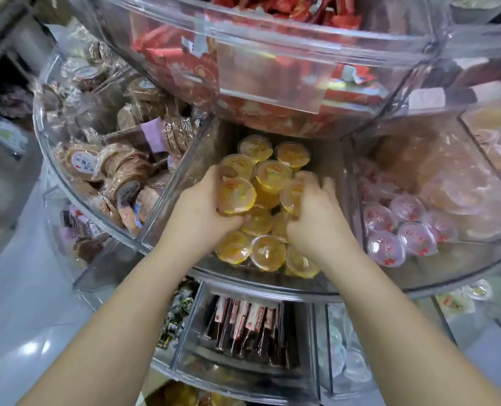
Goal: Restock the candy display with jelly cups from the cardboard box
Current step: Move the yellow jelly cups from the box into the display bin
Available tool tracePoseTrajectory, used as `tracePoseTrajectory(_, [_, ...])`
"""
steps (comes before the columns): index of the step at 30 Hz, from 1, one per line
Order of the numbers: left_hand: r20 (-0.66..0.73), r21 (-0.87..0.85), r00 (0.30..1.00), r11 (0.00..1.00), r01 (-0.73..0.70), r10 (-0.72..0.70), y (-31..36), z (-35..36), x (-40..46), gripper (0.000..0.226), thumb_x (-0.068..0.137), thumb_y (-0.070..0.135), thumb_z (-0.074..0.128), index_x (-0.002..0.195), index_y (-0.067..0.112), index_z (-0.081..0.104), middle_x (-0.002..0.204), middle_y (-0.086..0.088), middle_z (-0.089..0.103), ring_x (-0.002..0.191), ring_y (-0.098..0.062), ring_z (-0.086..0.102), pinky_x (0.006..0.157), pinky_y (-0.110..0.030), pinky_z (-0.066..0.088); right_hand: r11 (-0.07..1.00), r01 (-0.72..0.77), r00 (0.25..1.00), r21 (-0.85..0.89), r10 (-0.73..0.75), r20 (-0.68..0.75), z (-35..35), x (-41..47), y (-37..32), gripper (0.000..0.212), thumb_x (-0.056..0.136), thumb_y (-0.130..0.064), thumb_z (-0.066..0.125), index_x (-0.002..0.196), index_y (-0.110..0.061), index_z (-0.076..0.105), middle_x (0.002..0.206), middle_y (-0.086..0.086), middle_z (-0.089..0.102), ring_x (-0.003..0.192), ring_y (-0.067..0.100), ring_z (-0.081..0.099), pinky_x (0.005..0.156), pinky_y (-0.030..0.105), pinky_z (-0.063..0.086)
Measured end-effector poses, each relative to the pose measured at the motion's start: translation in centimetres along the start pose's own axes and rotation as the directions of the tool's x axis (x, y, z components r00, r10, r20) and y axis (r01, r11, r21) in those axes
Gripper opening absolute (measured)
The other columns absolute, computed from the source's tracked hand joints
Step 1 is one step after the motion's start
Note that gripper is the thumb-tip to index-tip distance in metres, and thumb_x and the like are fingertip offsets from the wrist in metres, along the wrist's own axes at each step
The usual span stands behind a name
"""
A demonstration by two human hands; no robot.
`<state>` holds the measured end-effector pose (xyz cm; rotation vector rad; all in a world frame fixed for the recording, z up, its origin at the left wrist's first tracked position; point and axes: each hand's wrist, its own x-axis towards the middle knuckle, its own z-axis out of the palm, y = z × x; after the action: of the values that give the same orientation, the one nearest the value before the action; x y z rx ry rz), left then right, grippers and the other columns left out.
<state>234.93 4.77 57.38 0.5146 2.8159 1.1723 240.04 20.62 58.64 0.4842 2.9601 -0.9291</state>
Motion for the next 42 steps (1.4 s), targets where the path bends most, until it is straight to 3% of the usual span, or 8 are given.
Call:
tracePoseTrajectory(4, [0.047,0.149,0.999,0.989,-0.007,0.000,0.0,0.2,0.5,0.068,0.061,0.024,0.081,0.120,0.015,0.049,0.124,-0.009,0.053,0.109,-0.032,0.055,0.089,-0.036,0.045,0.992,-0.004,0.995,-0.125,-0.009,-0.098,0.6,1.1,-0.3,0.058,0.075,0.009,0.056,0.128,-0.001,0.034,0.123,0.018,0.039,0.112,0.037,0.047,0.090,0.037,0.041])
tracePoseTrajectory(9, [0.056,0.412,0.998,0.911,-0.011,-0.013,-0.2,-0.1,0.3,0.069,0.068,0.030,0.078,0.127,0.020,0.043,0.123,-0.012,0.044,0.091,-0.040,0.060,0.072,-0.043,0.050,0.933,0.027,0.996,-0.360,-0.055,-0.067,1.2,1.0,-0.1,0.053,0.086,-0.001,0.051,0.135,-0.009,0.032,0.124,0.015,0.038,0.101,0.033,0.052,0.074,0.037,0.044])
tracePoseTrajectory(19, [0.029,0.713,0.999,0.701,-0.003,-0.025,1.2,-1.3,-0.6,0.085,0.072,0.053,0.069,0.136,0.011,0.032,0.131,-0.006,0.043,0.087,-0.032,0.065,0.051,-0.030,0.033,0.924,-0.080,0.996,-0.374,0.059,-0.068,0.8,0.2,-0.8,0.076,0.090,-0.013,0.053,0.148,-0.008,0.004,0.157,0.011,0.007,0.099,0.033,0.063,0.066,0.031,0.041])
tracePoseTrajectory(22, [-0.008,0.613,0.989,0.783,-0.110,0.145,1.9,-2.3,-0.3,0.069,0.065,0.044,0.078,0.117,0.005,0.054,0.111,-0.012,0.057,0.079,-0.035,0.063,0.047,-0.030,0.037,0.972,0.027,0.988,-0.233,-0.062,-0.144,-0.3,-2.5,-0.5,0.061,0.085,-0.014,0.060,0.138,-0.010,0.031,0.147,0.008,0.027,0.088,0.032,0.064,0.064,0.033,0.043])
tracePoseTrajectory(24, [0.083,0.425,0.954,0.856,-0.295,0.287,2.4,-2.4,1.2,0.052,0.069,0.032,0.078,0.112,0.007,0.060,0.106,-0.012,0.060,0.092,-0.034,0.058,0.067,-0.040,0.049,0.988,0.120,0.982,-0.095,-0.132,-0.136,-0.7,-3.9,-0.4,0.037,0.084,-0.013,0.062,0.117,-0.015,0.048,0.121,0.001,0.044,0.080,0.024,0.060,0.062,0.028,0.036])
tracePoseTrajectory(29, [0.410,0.229,0.854,0.871,-0.436,0.320,4.2,0.7,5.8,0.069,0.072,0.039,0.074,0.134,0.024,0.048,0.134,-0.002,0.053,0.125,-0.022,0.039,0.104,-0.031,0.031,0.996,0.066,0.971,-0.059,-0.050,0.232,0.1,-4.6,0.9,0.018,0.089,-0.029,0.055,0.106,-0.024,0.054,0.099,-0.004,0.058,0.092,0.018,0.058,0.075,0.028,0.043])
tracePoseTrajectory(35, [0.486,0.364,0.775,0.713,-0.599,0.404,4.1,3.4,7.3,0.073,0.070,0.044,0.072,0.136,0.030,0.045,0.139,0.003,0.046,0.125,-0.021,0.033,0.096,-0.035,0.023,0.999,0.040,0.985,-0.018,-0.037,0.170,0.4,-3.3,1.4,0.025,0.089,-0.030,0.055,0.111,-0.019,0.053,0.104,0.002,0.058,0.096,0.023,0.057,0.078,0.031,0.044])
tracePoseTrajectory(42, [0.366,0.209,0.810,0.809,-0.550,0.457,4.0,4.1,7.8,0.057,0.071,0.020,0.077,0.124,0.023,0.060,0.133,-0.005,0.050,0.125,-0.021,0.044,0.103,-0.025,0.030,0.997,0.066,0.983,0.034,-0.071,0.169,0.8,-2.6,1.9,0.025,0.087,-0.031,0.056,0.110,-0.021,0.051,0.104,0.000,0.056,0.097,0.021,0.056,0.076,0.028,0.040])
